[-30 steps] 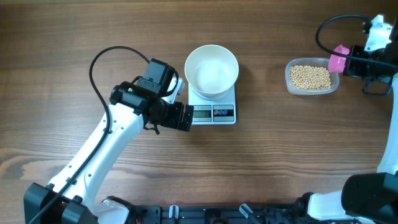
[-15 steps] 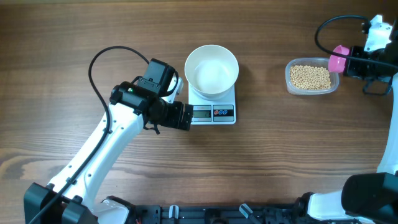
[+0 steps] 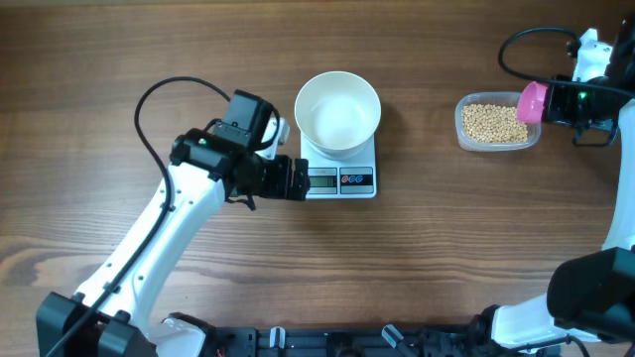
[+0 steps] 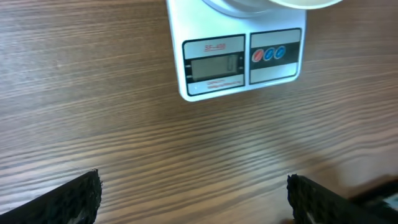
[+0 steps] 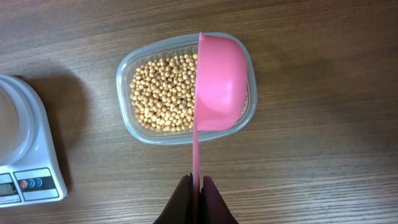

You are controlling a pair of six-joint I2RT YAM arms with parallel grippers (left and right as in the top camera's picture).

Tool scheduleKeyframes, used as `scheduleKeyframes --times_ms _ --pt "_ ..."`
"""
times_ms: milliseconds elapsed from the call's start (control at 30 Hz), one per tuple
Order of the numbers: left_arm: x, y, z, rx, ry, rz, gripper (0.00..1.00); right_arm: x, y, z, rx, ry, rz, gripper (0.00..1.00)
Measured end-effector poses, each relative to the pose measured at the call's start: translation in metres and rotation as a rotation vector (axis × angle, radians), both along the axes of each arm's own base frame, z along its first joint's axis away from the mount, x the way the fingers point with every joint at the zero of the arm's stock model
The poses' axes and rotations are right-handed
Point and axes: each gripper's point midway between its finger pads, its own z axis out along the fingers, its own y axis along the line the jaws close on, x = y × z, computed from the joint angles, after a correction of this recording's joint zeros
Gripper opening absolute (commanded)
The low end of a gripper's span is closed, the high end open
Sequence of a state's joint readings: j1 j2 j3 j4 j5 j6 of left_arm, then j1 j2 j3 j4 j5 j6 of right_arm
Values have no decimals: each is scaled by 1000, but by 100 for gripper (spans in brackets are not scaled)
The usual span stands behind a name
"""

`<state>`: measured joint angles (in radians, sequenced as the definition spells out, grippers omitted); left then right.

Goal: Scoop item into bowl and weigh 150g on scale

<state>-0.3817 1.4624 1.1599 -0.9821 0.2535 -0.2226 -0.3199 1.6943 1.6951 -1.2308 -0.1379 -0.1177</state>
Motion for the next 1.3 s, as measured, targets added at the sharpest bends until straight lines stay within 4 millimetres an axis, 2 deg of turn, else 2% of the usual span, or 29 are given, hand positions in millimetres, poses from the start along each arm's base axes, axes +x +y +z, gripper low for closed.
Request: scheduleKeyframes --times_ms 233,700,900,1067,1300 --pt "6 10 2 -36 8 26 100 0 0 0 0 0 0 4" --pt "5 9 2 -40 8 11 100 1 -6 0 -31 0 -9 4" --pt "5 9 2 -40 8 12 100 9 -10 2 -70 -29 32 4" --pt "5 9 2 -41 8 11 100 20 -7 -14 -73 -8 69 4" --pt "4 9 2 -44 9 11 100 33 8 -35 -78 25 146 4"
